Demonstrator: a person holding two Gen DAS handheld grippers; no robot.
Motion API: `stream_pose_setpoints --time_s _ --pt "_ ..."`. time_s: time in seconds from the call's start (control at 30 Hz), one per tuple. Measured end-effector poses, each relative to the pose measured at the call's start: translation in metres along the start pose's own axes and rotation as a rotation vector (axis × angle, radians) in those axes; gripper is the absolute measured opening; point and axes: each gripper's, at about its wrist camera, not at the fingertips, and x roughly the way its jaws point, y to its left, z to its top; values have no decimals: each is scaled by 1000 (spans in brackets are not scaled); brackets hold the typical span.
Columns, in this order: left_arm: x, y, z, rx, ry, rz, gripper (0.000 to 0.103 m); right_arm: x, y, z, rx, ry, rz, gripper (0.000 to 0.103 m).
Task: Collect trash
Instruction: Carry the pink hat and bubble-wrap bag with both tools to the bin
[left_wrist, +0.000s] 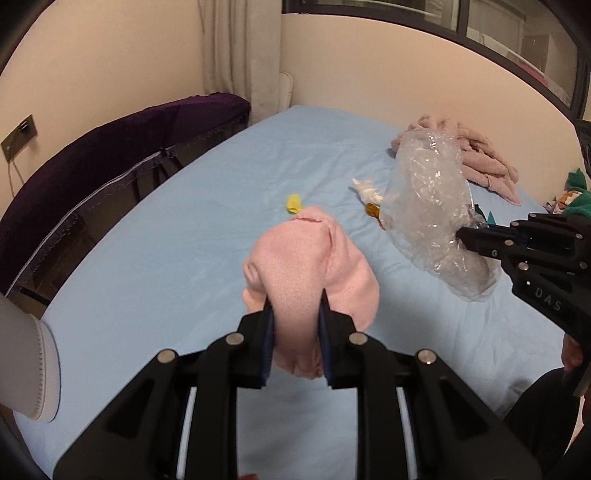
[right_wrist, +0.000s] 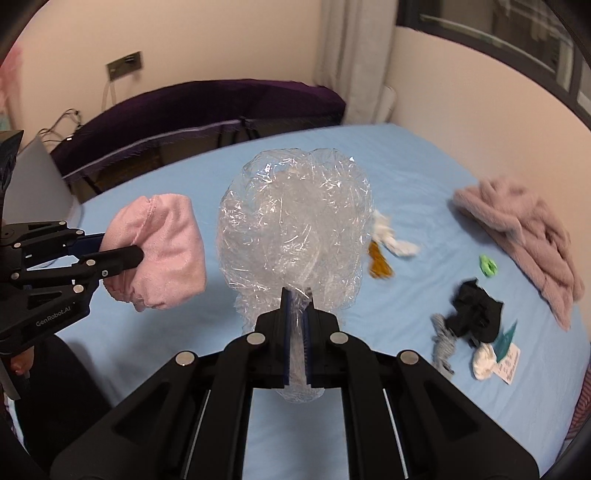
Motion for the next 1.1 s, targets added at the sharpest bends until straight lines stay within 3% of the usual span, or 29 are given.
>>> stream_pose_setpoints --time_s 0.2,0.77,1.1 --pt "-63 70 -21 -76 -51 111 21 -16 92 35 -112 -51 100 5" --pt "-255 297 -78 -299 -149 547 21 -40 358 168 -428 -184 447 5" --pt "-318 382 -62 -354 -160 659 22 -59 468 253 -511 -222 560 5"
